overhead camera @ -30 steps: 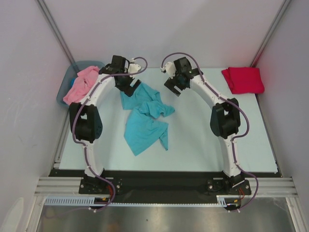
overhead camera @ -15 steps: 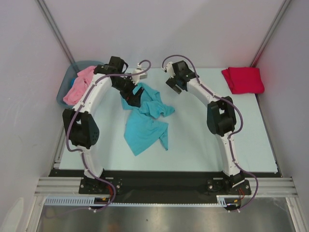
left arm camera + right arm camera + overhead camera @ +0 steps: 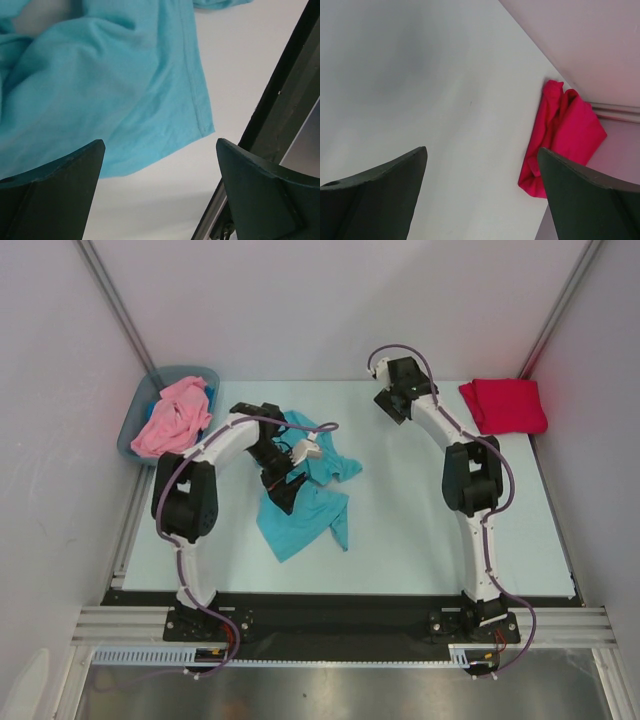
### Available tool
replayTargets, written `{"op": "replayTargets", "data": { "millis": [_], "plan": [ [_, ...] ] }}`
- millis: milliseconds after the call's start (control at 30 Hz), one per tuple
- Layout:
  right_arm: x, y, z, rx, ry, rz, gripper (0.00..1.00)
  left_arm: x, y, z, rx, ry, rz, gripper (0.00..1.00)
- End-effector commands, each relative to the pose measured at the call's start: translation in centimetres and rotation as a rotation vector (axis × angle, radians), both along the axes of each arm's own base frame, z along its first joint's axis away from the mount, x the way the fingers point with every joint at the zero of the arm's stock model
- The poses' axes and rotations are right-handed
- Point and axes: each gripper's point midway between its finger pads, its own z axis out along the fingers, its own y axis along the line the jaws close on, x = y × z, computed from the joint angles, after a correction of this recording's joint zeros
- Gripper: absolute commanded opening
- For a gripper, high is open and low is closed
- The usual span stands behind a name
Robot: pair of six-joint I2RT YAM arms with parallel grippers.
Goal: Fold and stack the t-shirts
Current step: Flatten the tshirt out
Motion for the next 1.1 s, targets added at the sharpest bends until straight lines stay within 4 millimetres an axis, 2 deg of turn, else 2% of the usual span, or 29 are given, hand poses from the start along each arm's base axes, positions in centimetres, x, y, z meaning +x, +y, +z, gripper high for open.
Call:
{"op": "replayTargets", "data": {
  "millis": [0,100,133,233,400,533,633,667,800,1067],
  "plan": [
    [0.2,0.5,4.7,0.005,-0.095,0.008,1.00,-0.7,-1.2,-0.1,-0.058,0.020,-0.085,1.00],
    [0.0,0.6,4.8,0.008,-0.093,0.012,1.00,-0.7,-1.3,-1.6,-0.030,0.064,-0.089,1.00],
    [0.0,0.6,4.8,0.006,-0.093,0.012,1.00,-0.7,-1.1,-2.8,-0.009,0.096,-0.085,1.00],
    [-0.1,0.8,5.1,0.012,-0.097,0.014,1.00,-0.6,-0.4,-4.8,0.068,0.152,-0.056,1.00],
    [-0.2,0.8,5.0,0.022,-0.091,0.016,1.00,0.0,1.2,-6.7,0.185,0.135,-0.031,1.00],
    [-0.1,1.0,4.9,0.028,-0.091,0.017,1.00,0.9,3.0,-7.3,0.298,0.073,-0.007,1.00],
    [0.0,1.1,4.7,0.034,-0.090,0.017,1.00,1.1,5.4,-7.8,0.416,0.015,-0.010,1.00],
    [0.1,1.1,4.9,0.037,-0.096,0.015,1.00,0.6,6.7,-8.2,0.475,0.009,-0.033,1.00],
    [0.1,1.2,4.7,0.044,-0.091,0.022,1.00,0.3,10.1,-8.5,0.616,-0.053,-0.056,1.00],
    [-0.2,2.5,3.7,0.078,-0.051,0.059,1.00,0.4,14.1,-8.7,0.788,-0.118,-0.047,1.00]
  ]
}}
